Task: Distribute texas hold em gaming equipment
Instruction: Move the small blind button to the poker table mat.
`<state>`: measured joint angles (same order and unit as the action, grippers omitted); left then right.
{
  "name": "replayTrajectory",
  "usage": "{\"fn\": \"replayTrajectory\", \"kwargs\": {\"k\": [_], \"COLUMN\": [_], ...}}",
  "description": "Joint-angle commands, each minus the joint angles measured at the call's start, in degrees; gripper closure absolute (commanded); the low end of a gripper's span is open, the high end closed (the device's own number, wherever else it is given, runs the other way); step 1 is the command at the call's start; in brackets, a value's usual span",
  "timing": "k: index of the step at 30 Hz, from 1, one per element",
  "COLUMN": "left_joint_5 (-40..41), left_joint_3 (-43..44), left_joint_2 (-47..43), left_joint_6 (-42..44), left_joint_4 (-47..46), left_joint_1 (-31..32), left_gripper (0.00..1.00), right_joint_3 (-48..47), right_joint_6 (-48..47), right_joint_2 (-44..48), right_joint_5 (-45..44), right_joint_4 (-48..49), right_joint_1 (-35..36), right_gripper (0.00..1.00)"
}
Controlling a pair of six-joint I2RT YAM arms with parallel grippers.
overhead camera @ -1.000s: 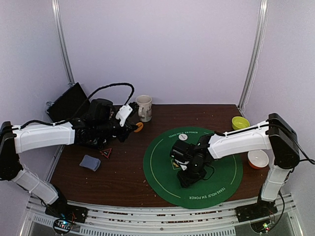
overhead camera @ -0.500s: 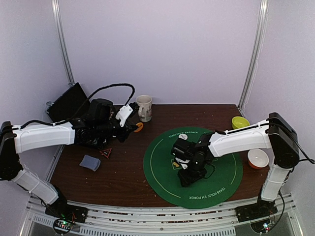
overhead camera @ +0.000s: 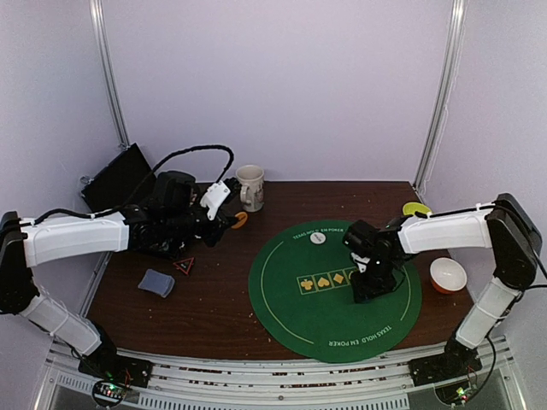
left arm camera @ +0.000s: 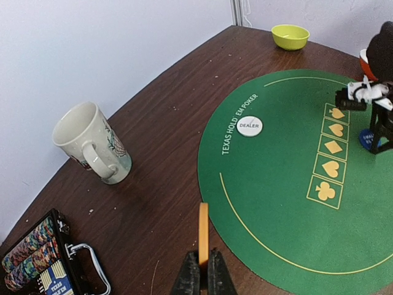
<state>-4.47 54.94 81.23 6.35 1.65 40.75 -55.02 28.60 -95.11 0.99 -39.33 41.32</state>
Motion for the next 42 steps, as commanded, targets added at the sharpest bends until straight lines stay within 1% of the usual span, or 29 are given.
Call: {"fn": "replayTrajectory", "kwargs": {"k": [1, 4, 10, 14, 18, 21, 29, 37, 42], "left_joint_5": [1.20, 1.16, 0.76, 0.37, 0.82, 1.08, 0.81, 0.86, 0.63], "left_joint_3": [-0.20, -0.33, -0.87, -1.07, -1.30, -1.76, -1.68, -1.98, -2.10], "left_joint_2": [-2.09, -2.75, -3.71, -3.46, -3.57, -3.71, -3.66, -4.14, -4.24], "left_joint_6": [1.10, 1.38, 2.30, 2.57, 2.87, 2.97, 3.27, 3.29, 3.32], "left_joint_4": [-0.56, -0.17, -0.86, -1.31, -1.15, -1.48, -0.95, -0.86, -0.79], "left_joint_1": [-0.10, -0.09, -0.13, -0.17, -0.36, -0.65, -0.84, -0.81, -0.77], "left_gripper": [1.00, 1.00, 1.00, 1.00, 1.00, 1.00, 1.00, 1.00, 1.00], "right_joint_3": [3.36, 4.16, 4.77, 3.83, 3.04, 4.37, 7.06, 7.73, 8.05], "right_joint_6": [-1.74, -2.61, -5.18, -6.57, -6.93, -6.15, -4.20, -3.84, -3.81], "right_joint_2": [3.79, 5.40, 6.27, 4.63, 3.21, 4.35, 8.49, 7.84, 7.98], "right_joint_5": [-4.38, -5.53, -6.03, -4.50, -3.02, -1.14, -1.33, -1.30, -1.87], "right_joint_4": [-2.35, -2.84, -2.31, -1.08, -2.31, -3.26, -6.65, -6.84, -6.80], "right_joint_1": [-7.70, -13.49, -22.08, -26.61, -26.82, -26.39, -25.34, -25.17, -25.02], "right_gripper": [0.66, 0.66, 0.67, 0.70, 0.73, 0.74, 0.74, 0.74, 0.72]}}
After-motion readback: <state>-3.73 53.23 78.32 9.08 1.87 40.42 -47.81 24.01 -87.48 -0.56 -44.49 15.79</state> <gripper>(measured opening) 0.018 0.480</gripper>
